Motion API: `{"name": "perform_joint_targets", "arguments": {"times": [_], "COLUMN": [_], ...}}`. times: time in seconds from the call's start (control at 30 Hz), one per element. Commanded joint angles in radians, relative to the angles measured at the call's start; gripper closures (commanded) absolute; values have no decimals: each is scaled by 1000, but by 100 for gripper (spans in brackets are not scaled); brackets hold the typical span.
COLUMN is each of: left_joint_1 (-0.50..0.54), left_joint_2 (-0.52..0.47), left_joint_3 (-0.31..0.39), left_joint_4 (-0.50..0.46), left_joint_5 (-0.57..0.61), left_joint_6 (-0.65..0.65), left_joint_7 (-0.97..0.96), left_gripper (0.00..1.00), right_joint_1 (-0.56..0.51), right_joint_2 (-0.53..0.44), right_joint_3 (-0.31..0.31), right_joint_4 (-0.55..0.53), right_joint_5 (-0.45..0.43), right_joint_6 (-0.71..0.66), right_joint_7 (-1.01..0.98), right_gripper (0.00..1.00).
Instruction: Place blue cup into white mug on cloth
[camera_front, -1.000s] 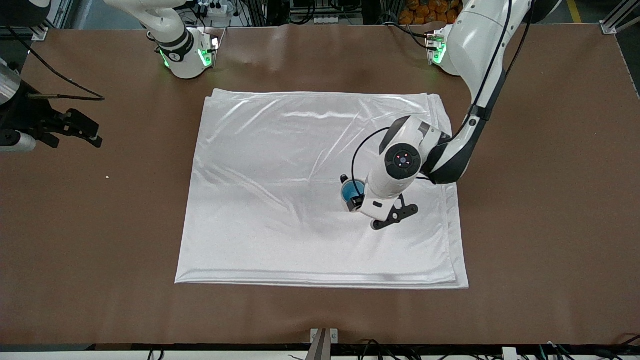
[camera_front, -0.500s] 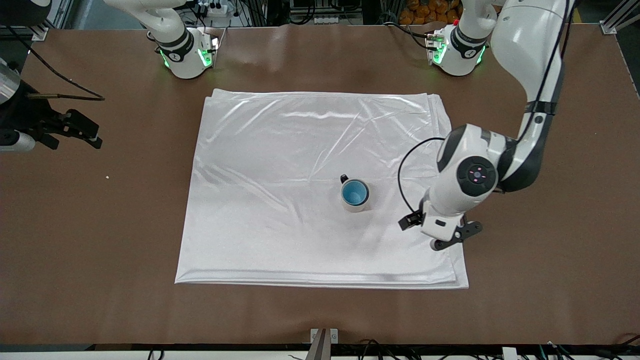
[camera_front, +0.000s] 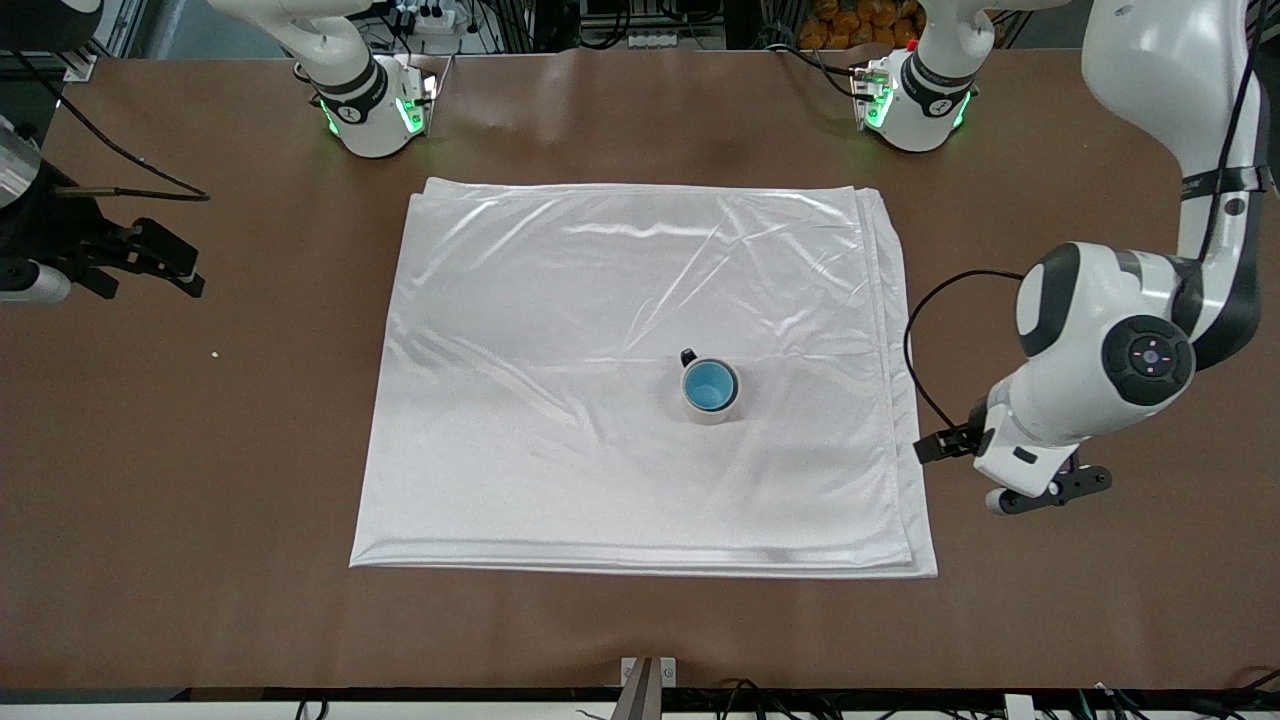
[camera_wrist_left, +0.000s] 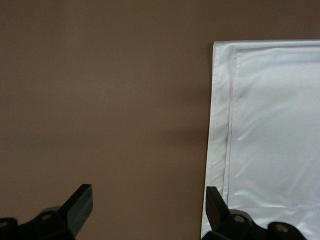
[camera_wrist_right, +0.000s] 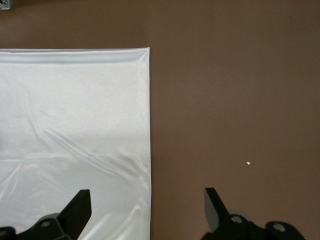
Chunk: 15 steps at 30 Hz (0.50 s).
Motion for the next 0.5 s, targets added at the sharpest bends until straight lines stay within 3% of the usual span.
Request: {"name": "perform_joint_targets", "arguments": {"times": [0.0, 0.3, 0.47], "left_joint_1": [-5, -18, -45], "left_joint_2": [-77, -214, -291], "left_joint_3": [-2, 3, 5], "left_joint_4": [-35, -130, -167], "left_joint_5": [7, 7, 6], "left_joint_6": [-25, -26, -114], "left_joint_7": [8, 19, 25], "left_gripper": [0, 0, 0], "right_joint_1": [-2, -2, 2], "right_joint_2": [0, 1, 1], "right_joint_3": [0, 0, -1], "right_joint_4": [1, -1, -2], "right_joint_5": [21, 32, 32], "right_joint_6": [-6, -5, -5], "right_joint_7": [-13, -13, -13], "right_gripper": [0, 0, 0]}}
